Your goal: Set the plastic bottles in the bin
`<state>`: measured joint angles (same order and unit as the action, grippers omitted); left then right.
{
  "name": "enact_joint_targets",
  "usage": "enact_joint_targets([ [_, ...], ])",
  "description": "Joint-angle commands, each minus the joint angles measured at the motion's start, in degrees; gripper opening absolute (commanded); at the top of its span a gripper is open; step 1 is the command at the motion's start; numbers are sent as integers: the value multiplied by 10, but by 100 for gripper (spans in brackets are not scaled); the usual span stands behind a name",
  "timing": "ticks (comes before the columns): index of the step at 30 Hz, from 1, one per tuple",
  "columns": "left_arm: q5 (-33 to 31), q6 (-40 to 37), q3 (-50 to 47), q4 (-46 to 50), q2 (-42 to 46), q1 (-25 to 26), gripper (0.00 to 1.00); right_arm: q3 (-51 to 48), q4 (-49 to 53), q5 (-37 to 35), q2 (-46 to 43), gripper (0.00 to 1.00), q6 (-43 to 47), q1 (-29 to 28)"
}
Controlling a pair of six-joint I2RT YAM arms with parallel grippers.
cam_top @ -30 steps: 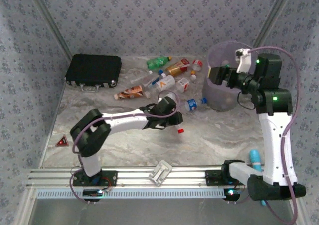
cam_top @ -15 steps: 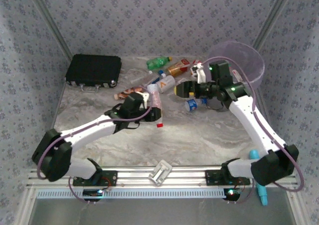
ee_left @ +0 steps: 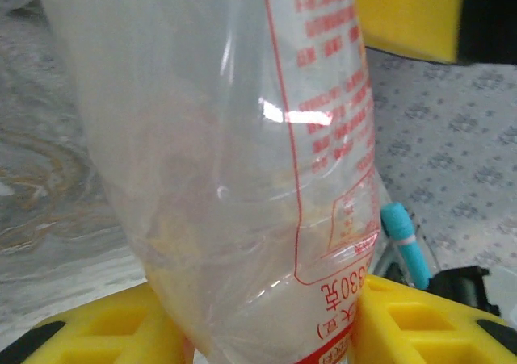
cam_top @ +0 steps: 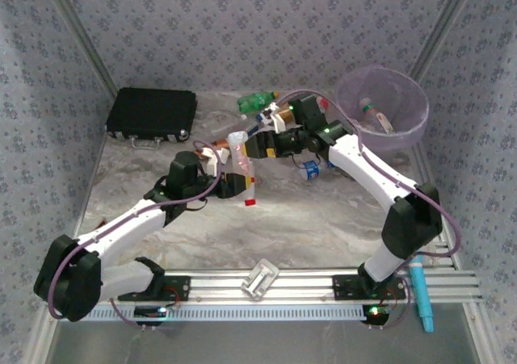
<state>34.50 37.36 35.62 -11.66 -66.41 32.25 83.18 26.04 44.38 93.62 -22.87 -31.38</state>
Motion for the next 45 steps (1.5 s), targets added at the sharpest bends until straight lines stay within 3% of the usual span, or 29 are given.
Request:
enact_joint_targets([
  [1, 54, 7, 3, -54, 14, -5, 47, 33, -6, 31, 29, 83, 11, 2],
  [5, 60, 8, 4, -65, 14, -4, 46, 51, -3, 52, 54, 80, 15, -9],
  [14, 64, 8, 15, -57, 5, -5, 46, 49, -17, 62, 66, 60, 6, -10],
  [22, 20, 7, 13, -34, 10, -5, 51, 59, -4, 59, 59, 54, 11, -4],
  [23, 16, 7, 12, -35, 11, -5, 53, 61, -3, 58, 58, 54, 12, -3],
  [27, 11, 5, 11, -26, 16, -5, 90, 88, 35, 48, 53, 53, 37, 7],
  [30, 10, -3, 12, -12, 25, -5, 100, 118, 73, 32, 43, 54, 58, 29],
  [39, -6, -17, -4, 12, 38, -5, 100, 238, 207, -95, -28, 51, 116, 148],
  [45, -8, -20, -9, 14, 37, -4, 100, 278, 189, -196, -73, 51, 95, 253],
])
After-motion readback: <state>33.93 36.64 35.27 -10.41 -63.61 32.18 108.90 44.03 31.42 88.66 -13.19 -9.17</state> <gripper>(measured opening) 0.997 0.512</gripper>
